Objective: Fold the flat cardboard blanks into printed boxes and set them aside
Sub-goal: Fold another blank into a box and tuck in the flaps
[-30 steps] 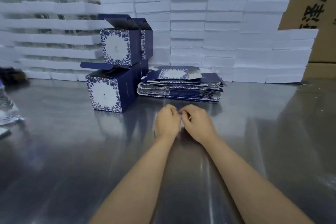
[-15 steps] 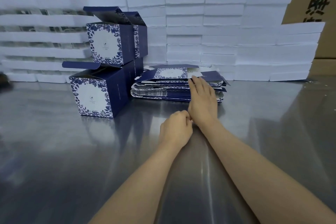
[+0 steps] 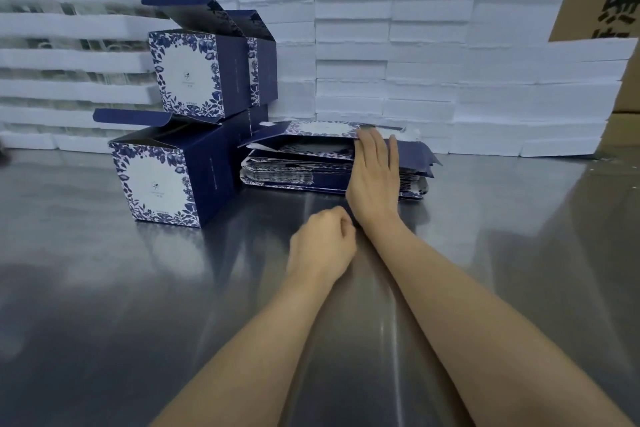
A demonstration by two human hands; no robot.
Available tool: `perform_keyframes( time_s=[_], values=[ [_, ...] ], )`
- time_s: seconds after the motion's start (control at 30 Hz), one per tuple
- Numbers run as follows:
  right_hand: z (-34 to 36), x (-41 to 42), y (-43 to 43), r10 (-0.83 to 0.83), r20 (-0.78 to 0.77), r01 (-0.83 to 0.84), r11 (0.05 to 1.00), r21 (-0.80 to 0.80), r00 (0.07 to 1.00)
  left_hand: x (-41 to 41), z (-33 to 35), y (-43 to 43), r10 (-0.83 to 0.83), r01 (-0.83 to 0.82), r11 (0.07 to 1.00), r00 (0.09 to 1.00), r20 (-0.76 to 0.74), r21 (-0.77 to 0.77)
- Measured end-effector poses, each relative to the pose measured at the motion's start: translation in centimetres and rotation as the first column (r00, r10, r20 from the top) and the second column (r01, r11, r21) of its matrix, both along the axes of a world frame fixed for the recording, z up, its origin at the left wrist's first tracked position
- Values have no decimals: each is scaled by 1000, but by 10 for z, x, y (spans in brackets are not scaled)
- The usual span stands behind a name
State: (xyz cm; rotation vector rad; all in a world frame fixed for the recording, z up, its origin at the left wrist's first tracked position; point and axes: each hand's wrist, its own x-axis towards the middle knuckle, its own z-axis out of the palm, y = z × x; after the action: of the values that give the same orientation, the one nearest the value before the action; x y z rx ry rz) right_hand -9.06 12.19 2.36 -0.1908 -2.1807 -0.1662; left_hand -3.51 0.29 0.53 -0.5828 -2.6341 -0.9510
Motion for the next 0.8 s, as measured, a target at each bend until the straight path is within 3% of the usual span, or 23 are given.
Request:
perform_keyframes(
  time_s=[0.13, 0.23, 0.33, 0.43, 0.53, 0.7, 0.8],
  values=[
    [-1, 38, -3, 121, -319, -144, 988, -51, 940, -1, 1, 0, 9, -10, 999, 1000, 21, 40],
    [0, 72, -9, 227, -417, -298, 947, -115, 880, 3, 5, -2, 2, -8, 987, 999, 36, 160],
    [1, 105, -11, 308, -513, -399, 914, -74, 801, 12, 10, -7, -16, 23, 935, 1000, -22, 353],
    [2, 136, -18, 410, -507, -427, 900, 89, 758, 25, 9, -15, -28, 83, 845, 993, -111, 529],
    [2, 162, -28, 504, -467, -480, 859, 179, 727, 35, 10, -20, -61, 92, 759, 996, -71, 644],
    [19, 187, -38, 498, -639, -723, 678, -133, 586, 40, 19, -34, -74, 5, 535, 996, 41, 845],
    [36, 195, -35, 363, -730, -776, 520, -357, 579, 43, 21, -42, -110, -10, 494, 991, 74, 869]
  ],
)
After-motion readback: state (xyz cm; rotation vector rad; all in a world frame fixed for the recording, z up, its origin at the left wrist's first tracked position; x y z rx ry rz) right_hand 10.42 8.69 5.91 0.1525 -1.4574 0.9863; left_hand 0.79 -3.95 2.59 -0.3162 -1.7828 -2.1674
